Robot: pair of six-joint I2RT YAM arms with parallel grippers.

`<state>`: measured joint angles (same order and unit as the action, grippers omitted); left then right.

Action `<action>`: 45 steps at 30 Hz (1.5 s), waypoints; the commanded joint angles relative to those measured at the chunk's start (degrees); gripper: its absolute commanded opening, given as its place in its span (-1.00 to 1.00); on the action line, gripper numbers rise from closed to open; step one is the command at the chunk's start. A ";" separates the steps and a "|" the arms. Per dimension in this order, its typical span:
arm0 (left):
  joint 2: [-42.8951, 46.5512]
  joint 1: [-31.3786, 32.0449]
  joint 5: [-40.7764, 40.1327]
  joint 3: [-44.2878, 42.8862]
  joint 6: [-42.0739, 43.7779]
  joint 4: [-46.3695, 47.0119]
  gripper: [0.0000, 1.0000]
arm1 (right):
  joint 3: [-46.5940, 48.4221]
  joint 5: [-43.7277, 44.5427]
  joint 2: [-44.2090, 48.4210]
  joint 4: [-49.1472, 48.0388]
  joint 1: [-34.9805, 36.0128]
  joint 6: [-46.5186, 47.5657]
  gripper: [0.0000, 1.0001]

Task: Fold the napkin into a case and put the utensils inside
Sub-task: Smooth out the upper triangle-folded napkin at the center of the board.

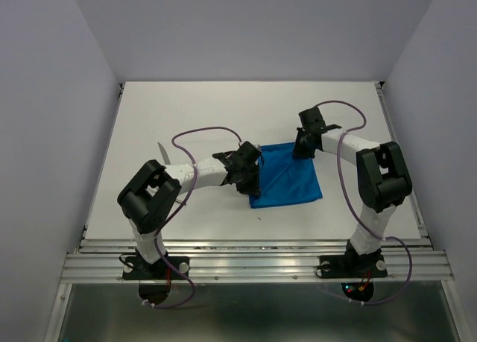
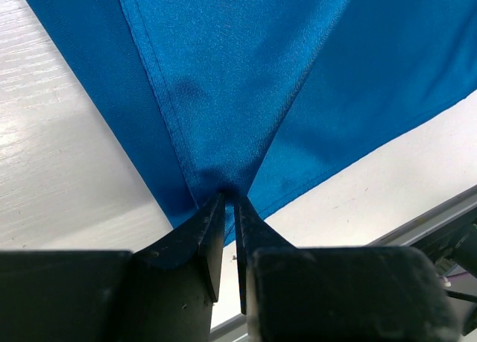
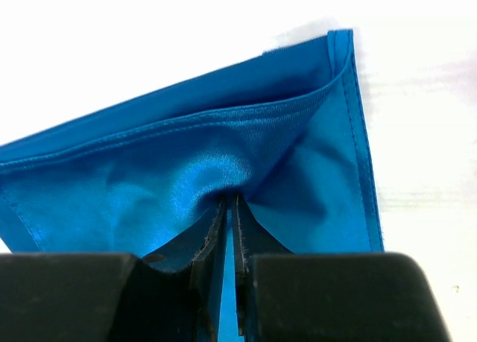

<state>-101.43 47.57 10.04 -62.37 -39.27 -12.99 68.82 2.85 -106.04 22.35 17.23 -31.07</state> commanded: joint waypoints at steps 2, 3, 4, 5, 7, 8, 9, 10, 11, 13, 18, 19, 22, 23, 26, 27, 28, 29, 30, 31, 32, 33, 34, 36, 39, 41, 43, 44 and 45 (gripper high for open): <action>2.46 0.33 -1.25 0.05 0.42 -0.28 -0.56 | 4.48 0.58 -1.54 -0.64 -0.27 1.01 -0.74; 2.55 0.33 -1.43 0.05 0.42 -0.36 -0.56 | 5.01 0.58 -1.89 -0.64 -0.27 1.01 -0.74; 2.72 0.33 -1.43 0.05 0.42 -0.37 -0.56 | 5.27 0.40 -2.06 -0.64 -0.27 0.92 -0.74; 2.81 0.33 -1.43 0.05 0.42 -0.45 -0.56 | 5.62 0.40 -2.41 -0.55 -0.27 1.01 -0.74; 2.90 0.33 -1.61 -0.29 0.42 -0.54 -0.56 | 6.41 0.31 -3.29 -0.20 -0.27 1.10 -0.74; 2.99 0.33 -1.78 -0.47 0.51 -0.63 -0.56 | 6.68 0.40 -3.38 0.06 -0.27 1.19 -0.74; 3.08 0.33 -2.04 -1.00 0.59 -0.98 -0.56 | 6.77 0.40 -3.47 0.41 -0.27 1.27 -0.75; 3.16 0.33 -2.05 -1.26 0.68 -1.15 -0.56 | 6.68 0.49 -3.39 0.41 -0.27 1.27 -0.75; 3.17 0.33 -2.13 -1.61 0.77 -1.24 -0.56 | 6.59 0.75 -3.12 0.41 -0.27 1.27 -0.75; 3.17 0.33 -2.22 -2.40 0.94 -1.59 -0.56 | 5.98 1.01 -2.16 0.41 -0.27 1.27 -0.74; 2.82 0.33 -2.31 -3.46 1.30 -1.86 -0.55 | 5.54 3.30 -0.31 0.50 -0.27 1.54 -0.74; 2.47 0.33 -2.31 -3.81 1.47 -1.95 -0.55 | 5.71 3.82 -0.40 0.50 -0.27 1.71 -0.74; 2.29 0.33 -2.40 -4.08 1.47 -2.12 -0.55 | 6.15 4.53 -0.57 0.50 -0.27 1.98 -0.74; 2.20 0.33 -2.40 -4.08 1.47 -1.95 -0.55 | 6.33 4.62 -0.75 0.50 -0.27 1.98 -0.74; 1.85 0.24 -2.57 -4.08 1.56 -1.86 -0.55 | 7.29 4.88 -1.80 0.42 -0.89 2.07 -0.74; 1.67 0.24 -2.57 -4.08 1.65 -1.77 -0.55 | 7.56 4.88 -2.15 0.41 -0.89 2.07 -0.74; 1.41 0.24 -2.40 -3.90 1.74 -1.68 -0.55 | 7.91 4.88 -2.50 0.50 -1.50 2.15 -0.73; 0.80 0.24 -2.31 -3.90 1.82 -1.60 -0.55 | 8.70 4.88 -3.29 0.50 -1.50 2.24 -0.74; 0.36 0.24 -2.31 -3.90 1.91 -1.42 -0.55 | 9.05 4.88 -3.64 0.50 -1.50 2.33 -0.74; -0.17 0.24 -1.87 -3.47 2.09 -1.07 -0.55 | 9.49 4.80 -4.08 0.68 -1.50 2.50 -0.74; -0.52 0.24 -1.78 -3.29 2.09 -0.63 -0.55 | 10.28 4.79 -4.87 0.68 -1.50 2.59 -0.74; -0.87 0.24 -1.69 -3.11 2.26 -0.46 -0.55 | 10.63 4.79 -5.23 0.77 -1.50 2.68 -0.74; -1.14 0.33 -1.52 -3.02 2.44 -0.37 -0.55 | 11.07 4.79 -5.67 0.85 -1.50 2.68 -0.74; -2.02 0.24 -1.52 -2.58 2.70 -0.10 -0.55 | 12.04 4.79 -6.72 1.03 -1.50 2.94 -0.74; -2.37 0.24 -1.43 -1.88 2.88 0.25 -0.55 | 13.01 5.06 -7.86 1.03 -1.50 3.12 -0.74; -2.11 0.24 -1.43 -1.53 2.88 0.34 -0.55 | 13.89 5.32 -9.18 1.12 -1.50 3.47 -0.74; -1.76 0.24 -1.60 -1.35 2.88 0.25 -0.55 | 14.59 5.58 -10.41 1.21 -2.02 3.73 -0.74; -1.67 0.24 -1.69 -1.44 3.05 0.08 -0.55 | 14.77 5.59 -10.76 1.21 -2.03 4.00 -0.74; -1.67 0.24 -1.69 -1.53 3.06 -0.01 -0.55 | 15.03 5.50 -11.20 1.21 -2.03 4.00 -0.74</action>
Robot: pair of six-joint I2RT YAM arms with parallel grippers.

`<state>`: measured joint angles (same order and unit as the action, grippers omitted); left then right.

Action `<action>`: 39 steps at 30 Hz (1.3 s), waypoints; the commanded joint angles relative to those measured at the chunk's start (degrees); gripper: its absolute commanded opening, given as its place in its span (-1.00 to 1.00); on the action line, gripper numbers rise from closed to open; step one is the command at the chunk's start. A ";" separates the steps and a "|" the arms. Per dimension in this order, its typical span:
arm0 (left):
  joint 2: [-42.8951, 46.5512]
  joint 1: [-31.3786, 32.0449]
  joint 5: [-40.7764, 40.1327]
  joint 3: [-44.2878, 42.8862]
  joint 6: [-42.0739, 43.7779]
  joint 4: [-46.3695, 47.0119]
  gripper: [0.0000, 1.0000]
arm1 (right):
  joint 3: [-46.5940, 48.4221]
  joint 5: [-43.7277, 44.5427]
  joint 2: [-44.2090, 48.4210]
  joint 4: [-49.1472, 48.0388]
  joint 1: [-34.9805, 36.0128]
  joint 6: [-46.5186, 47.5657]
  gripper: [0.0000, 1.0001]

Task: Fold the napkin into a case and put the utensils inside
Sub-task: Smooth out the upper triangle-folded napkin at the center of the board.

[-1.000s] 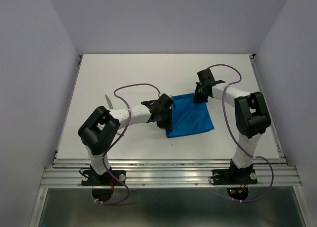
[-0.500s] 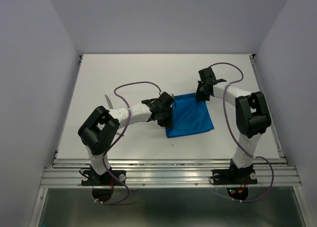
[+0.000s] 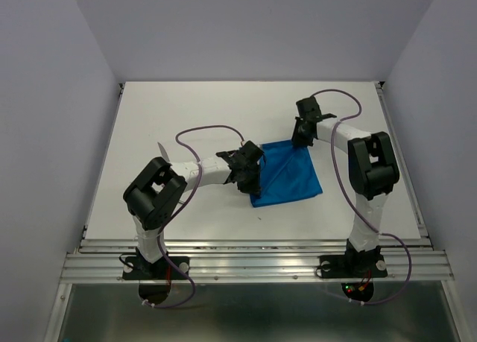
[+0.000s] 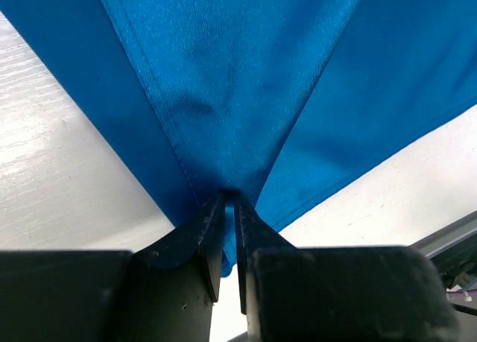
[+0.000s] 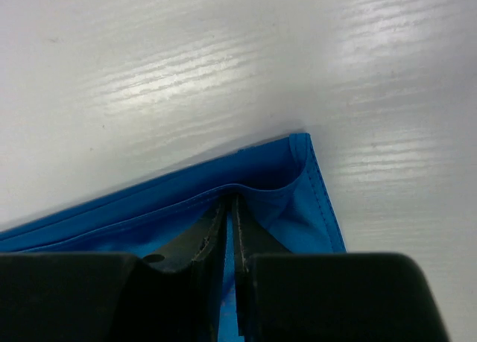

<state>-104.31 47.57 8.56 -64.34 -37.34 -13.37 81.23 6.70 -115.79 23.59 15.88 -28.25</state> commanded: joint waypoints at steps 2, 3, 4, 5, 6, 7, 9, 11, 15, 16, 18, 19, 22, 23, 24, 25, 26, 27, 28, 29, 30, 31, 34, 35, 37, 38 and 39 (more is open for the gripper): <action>1.57 0.24 -0.47 0.09 1.31 0.10 -0.55 | 3.58 0.95 -1.98 0.40 -0.67 1.62 -0.75; 1.66 0.24 -0.47 0.00 1.39 -0.08 -0.55 | 3.58 0.51 -1.73 0.40 -0.67 1.79 -0.74; 1.74 0.24 -0.56 -0.09 1.48 -0.17 -0.55 | 3.50 0.25 -1.37 0.49 -0.67 1.62 -0.74; 1.92 0.24 -0.65 -0.17 1.57 -0.34 -0.55 | 3.15 0.16 -0.15 0.49 -0.67 1.45 -0.75; 2.01 0.24 -0.82 -0.18 1.66 -0.43 -0.55 | 2.80 0.24 0.64 0.40 -0.67 1.01 -0.75; 2.09 0.24 -0.82 -0.44 1.66 -0.52 -0.56 | 2.36 0.94 1.61 0.23 -0.67 0.92 -0.75; 2.18 0.24 -0.82 -0.53 1.75 -0.61 -0.56 | 1.13 2.17 4.24 -0.30 -0.67 0.74 -0.75; 2.18 0.24 -0.91 -0.70 1.92 -0.70 -0.56 | 0.77 3.58 5.30 -0.30 -0.67 0.83 -0.75; 2.45 0.24 -1.09 -0.97 2.19 -1.05 -0.56 | -0.02 5.96 6.19 -0.39 -1.29 0.92 -0.75; 2.45 0.24 -1.26 -1.05 2.27 -1.14 -0.56 | -0.19 6.04 6.19 -0.39 -1.90 0.83 -0.75; 2.71 0.24 -1.26 -1.23 2.45 -1.40 -0.56 | -0.46 5.87 5.66 -0.39 -2.60 0.57 -0.74; 2.88 0.24 -1.35 -1.32 2.45 -1.49 -0.56 | -0.55 5.78 5.57 -0.39 -2.61 0.56 -0.74; 3.59 0.24 -0.48 -1.67 2.62 -1.40 -0.55 | 0.06 4.91 3.74 -0.66 -3.13 0.56 -0.74; 3.76 0.24 -0.47 -1.76 2.71 -1.66 -0.55 | 0.33 4.64 3.20 -0.57 -3.13 0.56 -0.74; 3.94 0.24 -0.56 -1.93 2.89 -1.84 -0.55 | 0.42 4.55 2.68 -0.74 -3.13 0.56 -0.74; 4.20 0.33 -1.08 -2.02 3.06 -2.10 -0.55 | 0.59 4.46 2.24 -0.74 -3.13 0.56 -0.74; 4.47 0.24 -1.35 -2.28 3.24 -2.36 -0.54 | 1.20 3.77 1.36 -0.83 -3.13 0.56 -0.74; 4.64 0.24 -1.61 -2.37 3.42 -2.80 -0.54 | 1.38 3.41 0.83 -1.18 -3.13 0.56 -0.75; 4.64 0.24 -1.70 -2.55 3.68 -2.98 -0.54 | 1.56 2.97 0.48 -1.53 -3.13 0.56 -0.75; 4.82 0.24 -1.79 -2.55 3.85 -3.07 -0.54 | 1.82 2.88 0.13 -1.62 -3.13 0.56 -0.75; 4.82 0.24 -1.79 -2.64 3.94 -3.33 -0.54 | 2.52 2.97 -0.75 -1.62 -3.13 0.56 -0.75; 4.91 0.24 -1.79 -2.72 4.12 -3.42 -0.54 | 2.88 3.14 -1.10 -1.53 -3.13 0.56 -0.75; 5.26 0.24 -1.70 -2.90 4.82 -3.60 -0.54 | 3.23 4.11 -1.11 -1.53 -3.13 0.74 -0.75; 5.26 0.24 -1.61 -2.81 5.00 -3.60 -0.54 | 3.14 4.29 -0.85 -1.53 -3.13 0.65 -0.75; 5.52 0.24 -1.61 -2.72 5.44 -3.86 -0.54 | 2.97 4.64 -0.23 -1.53 -3.13 0.74 -0.75; 5.70 0.24 -1.70 -2.72 5.61 -3.95 -0.54 | 2.62 4.81 0.47 -1.53 -3.13 0.74 -0.75; 5.96 0.24 -1.96 -2.64 6.14 -4.21 -0.54 | 2.44 4.81 0.91 -1.53 -3.13 0.83 -0.75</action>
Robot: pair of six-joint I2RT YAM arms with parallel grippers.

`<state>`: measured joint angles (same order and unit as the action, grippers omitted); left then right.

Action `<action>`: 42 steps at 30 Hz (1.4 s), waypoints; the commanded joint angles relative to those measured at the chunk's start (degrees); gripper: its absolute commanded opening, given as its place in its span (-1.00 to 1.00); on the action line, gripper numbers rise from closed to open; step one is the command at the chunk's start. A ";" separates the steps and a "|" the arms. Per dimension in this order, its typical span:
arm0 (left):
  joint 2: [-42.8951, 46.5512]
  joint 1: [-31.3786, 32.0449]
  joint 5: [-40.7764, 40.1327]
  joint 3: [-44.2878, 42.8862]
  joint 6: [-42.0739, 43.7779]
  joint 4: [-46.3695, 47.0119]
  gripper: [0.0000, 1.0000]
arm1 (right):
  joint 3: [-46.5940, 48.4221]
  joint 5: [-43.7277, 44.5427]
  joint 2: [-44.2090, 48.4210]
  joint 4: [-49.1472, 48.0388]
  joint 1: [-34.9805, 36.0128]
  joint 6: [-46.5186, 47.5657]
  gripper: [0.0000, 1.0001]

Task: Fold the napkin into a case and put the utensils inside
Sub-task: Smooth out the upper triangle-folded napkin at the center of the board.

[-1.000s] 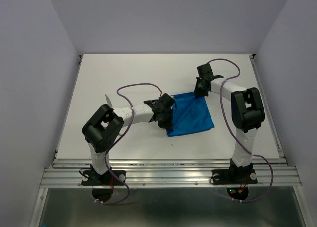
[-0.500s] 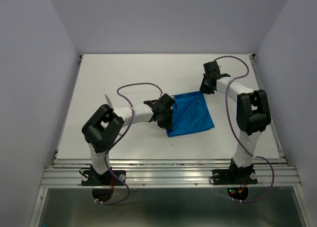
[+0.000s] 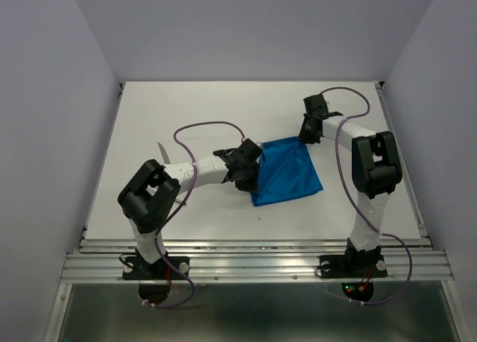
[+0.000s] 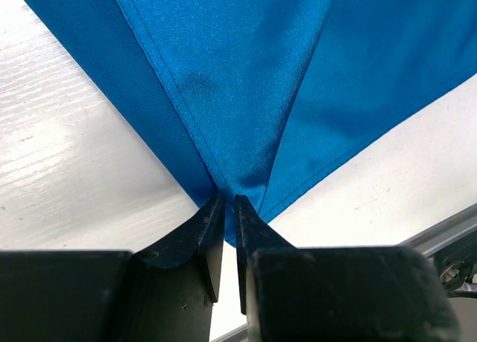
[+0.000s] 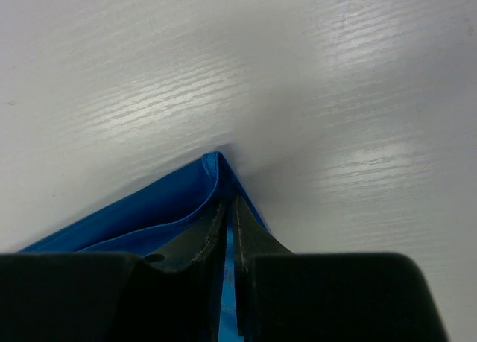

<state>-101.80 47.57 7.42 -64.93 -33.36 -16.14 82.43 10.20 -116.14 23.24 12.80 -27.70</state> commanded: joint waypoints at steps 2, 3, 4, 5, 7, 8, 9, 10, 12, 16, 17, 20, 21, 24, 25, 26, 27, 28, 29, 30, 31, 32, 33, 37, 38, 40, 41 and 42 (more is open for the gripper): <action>3.71 0.24 -1.18 -2.05 2.69 -1.87 -0.54 | 0.97 1.32 2.58 -1.01 -0.05 0.28 -0.75; 4.23 0.07 -1.35 -2.05 3.04 -2.14 -0.54 | 0.54 1.06 3.19 -0.92 -0.05 0.11 -0.75; 4.59 0.07 -1.44 -2.05 3.13 -2.14 -0.54 | 0.19 0.97 3.81 -1.01 -0.05 0.02 -0.75; 5.29 -0.11 -1.53 -2.13 3.13 -2.31 -0.54 | -0.43 0.79 5.12 -1.01 -0.05 -0.16 -0.75; 6.26 -0.63 -1.44 -2.40 3.31 -2.05 -0.54 | -0.96 -0.08 6.18 -1.10 -0.05 -0.51 -0.74; 6.44 -0.81 -1.44 -2.49 3.22 -2.05 -0.54 | -1.05 -1.31 6.79 -1.01 -0.05 -0.60 -0.75; 6.52 -1.07 -1.36 -2.66 3.22 -1.70 -0.54 | -0.96 -1.93 6.80 -1.10 -0.05 -0.68 -0.74; 6.44 -1.25 -1.27 -2.84 3.22 -1.53 -0.54 | -0.78 -2.63 6.71 -1.01 -0.05 -0.42 -0.74; 5.74 -1.69 -1.09 -3.45 3.13 -1.26 -0.54 | -0.26 -3.60 6.27 -1.01 -0.05 -0.42 -0.75; 4.50 -1.78 1.27 -3.89 2.78 -0.56 -0.54 | 0.27 -4.22 5.13 -0.66 -0.05 -0.60 -0.76; 4.59 -1.69 1.98 -3.11 2.52 -0.30 -0.54 | 0.18 -4.31 5.13 -0.66 -0.05 -0.60 -0.76; 4.77 -1.69 5.40 -1.52 2.51 1.46 -0.54 | 0.36 -4.40 4.69 -0.57 -0.05 -0.42 -0.76; 4.33 -1.69 6.19 -0.82 2.69 1.81 -0.54 | 0.62 -4.22 4.43 -0.66 -0.05 -0.51 -0.76; 3.71 -1.61 8.22 0.76 2.95 2.69 -0.54 | 2.03 -4.05 3.03 -0.57 -0.05 -0.25 -0.76; 3.54 -1.60 9.18 1.03 2.95 2.96 -0.54 | 2.38 -3.87 2.76 -0.40 -0.05 -0.25 -0.76; 3.10 -1.60 9.71 1.64 3.04 3.22 -0.54 | 2.99 -3.69 2.15 -0.31 -0.05 -0.25 -0.76; 2.84 -1.60 10.68 1.82 3.13 3.31 -0.55 | 3.17 -3.61 1.88 -0.31 -0.05 -0.25 -0.76; 2.49 -1.60 10.86 1.99 3.22 3.40 -0.55 | 3.43 -3.52 1.53 -0.31 -0.05 -0.25 -0.76; 1.87 -1.52 10.86 2.17 3.13 3.40 -0.55 | 3.70 -3.43 1.09 -0.31 -0.05 -0.25 -0.76; 1.61 -1.52 11.03 2.35 3.13 3.40 -0.56 | 4.05 -3.34 0.30 -0.22 -0.05 -0.33 -0.76; 1.43 -1.52 11.12 2.52 3.13 3.40 -0.56 | 4.49 -3.17 -0.05 -0.13 -0.05 -0.33 -0.76; 1.08 -1.60 11.12 2.78 3.13 3.48 -0.56 | 4.75 -3.17 -0.49 -0.04 -0.05 -0.33 -0.76; 0.99 -1.52 11.12 2.87 3.22 3.49 -0.56 | 5.19 -2.90 -1.36 -0.04 -0.05 -0.25 -0.76; 0.99 -1.43 11.12 3.31 3.31 3.57 -0.56 | 6.33 -1.85 -3.74 -0.04 -0.05 -0.16 -0.77; 1.08 -1.52 11.12 3.49 3.39 3.57 -0.56 | 6.95 -1.76 -4.09 -0.04 -0.05 -0.07 -0.77; 1.16 -1.52 11.12 3.75 3.57 3.57 -0.56 | 7.39 -1.50 -4.54 -0.04 -0.05 0.19 -0.78; 1.25 -1.52 11.21 3.84 3.57 3.57 -0.56 | 7.91 -1.32 -4.80 0.13 -0.05 0.28 -0.78; 1.34 -1.43 11.21 4.02 3.74 3.57 -0.56 | 8.18 -1.23 -4.89 0.40 -0.05 0.37 -0.78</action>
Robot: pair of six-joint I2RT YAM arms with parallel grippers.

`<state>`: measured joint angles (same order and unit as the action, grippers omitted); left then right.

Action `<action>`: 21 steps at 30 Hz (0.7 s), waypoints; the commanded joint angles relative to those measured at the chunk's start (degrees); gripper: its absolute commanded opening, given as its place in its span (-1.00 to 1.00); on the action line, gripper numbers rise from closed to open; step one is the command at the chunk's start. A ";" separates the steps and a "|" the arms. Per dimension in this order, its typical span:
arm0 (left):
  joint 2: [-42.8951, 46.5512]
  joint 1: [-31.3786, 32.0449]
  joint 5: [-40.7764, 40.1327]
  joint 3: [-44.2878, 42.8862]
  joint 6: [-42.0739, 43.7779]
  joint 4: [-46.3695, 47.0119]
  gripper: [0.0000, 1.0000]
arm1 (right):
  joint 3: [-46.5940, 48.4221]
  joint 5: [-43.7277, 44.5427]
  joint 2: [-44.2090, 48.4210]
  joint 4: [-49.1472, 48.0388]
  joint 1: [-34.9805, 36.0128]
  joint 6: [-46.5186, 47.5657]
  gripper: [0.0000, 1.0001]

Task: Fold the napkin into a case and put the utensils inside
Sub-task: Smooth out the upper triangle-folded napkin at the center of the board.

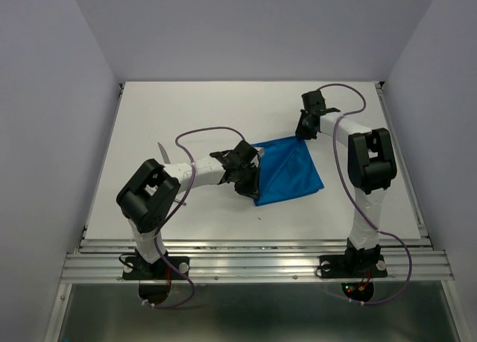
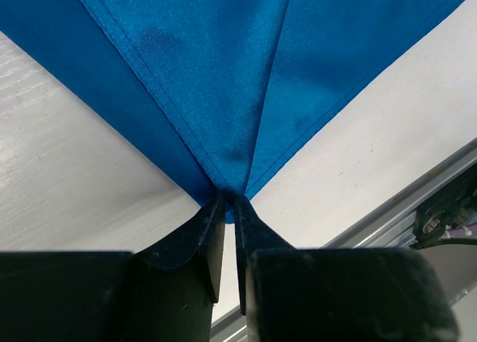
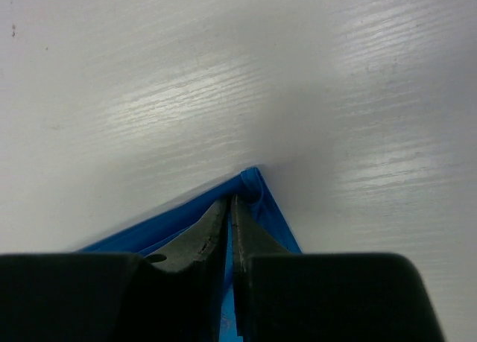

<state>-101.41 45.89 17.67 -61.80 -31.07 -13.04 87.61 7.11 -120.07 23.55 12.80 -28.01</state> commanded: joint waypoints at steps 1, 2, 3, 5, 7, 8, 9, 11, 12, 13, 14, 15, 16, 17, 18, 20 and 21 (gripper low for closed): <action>1.03 0.17 0.96 0.98 1.54 0.47 -0.56 | 3.09 1.94 -0.95 0.18 -0.05 0.85 -0.78; 1.30 0.25 0.96 1.07 1.54 0.47 -0.56 | 3.26 1.94 -0.78 0.18 -0.05 0.94 -0.77; 1.47 0.25 0.96 1.16 1.63 0.47 -0.56 | 3.35 2.03 -0.78 0.27 -0.05 0.94 -0.78; 1.91 0.25 0.96 1.24 1.71 0.47 -0.56 | 3.44 1.85 -0.69 0.44 -0.05 1.03 -0.77; 2.09 0.25 0.96 1.24 1.80 0.47 -0.56 | 3.44 1.59 -0.52 0.62 -0.05 1.03 -0.77; 2.09 0.34 1.05 1.16 1.80 0.47 -0.56 | 3.35 1.59 -0.25 0.71 -0.05 0.94 -0.78; 2.09 0.25 1.14 1.16 1.80 0.47 -0.57 | 3.27 1.33 -0.25 0.71 -0.05 0.94 -0.78; 2.44 0.25 1.14 1.07 1.71 0.47 -0.57 | 3.27 1.24 -0.08 0.71 -0.05 0.85 -0.78; 2.61 0.43 1.31 0.89 1.71 0.56 -0.57 | 3.18 1.24 0.01 0.71 -0.05 0.85 -0.78; 2.70 0.43 1.40 0.98 1.71 0.56 -0.57 | 3.18 1.24 0.01 0.62 -0.05 0.85 -0.78; 3.14 0.43 1.49 0.98 1.71 0.56 -0.57 | 3.18 1.15 0.10 0.62 -0.05 0.85 -0.78; 3.23 0.34 1.66 0.89 1.80 0.73 -0.57 | 3.09 1.23 0.19 0.71 -0.05 0.85 -0.77; 3.41 0.34 1.93 0.89 1.72 0.73 -0.57 | 3.00 1.15 0.28 0.62 -0.05 0.76 -0.77; 3.41 0.43 2.10 0.81 1.80 0.91 -0.57 | 2.91 0.97 0.28 0.71 -0.05 0.85 -0.78; 3.32 0.34 2.45 0.98 1.80 1.43 -0.57 | 2.91 0.88 0.36 0.62 -0.05 0.76 -0.78; 3.23 0.43 3.68 1.33 1.54 2.49 -0.57 | 2.56 0.71 0.54 0.71 -0.05 0.68 -0.78; 3.23 0.52 3.95 1.59 1.28 3.01 -0.57 | 2.48 0.71 0.54 0.62 -0.05 0.68 -0.78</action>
<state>-101.41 45.98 19.40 -61.34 -30.44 -12.23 88.47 7.68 -120.46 24.01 12.80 -27.81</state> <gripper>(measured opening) 0.218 0.114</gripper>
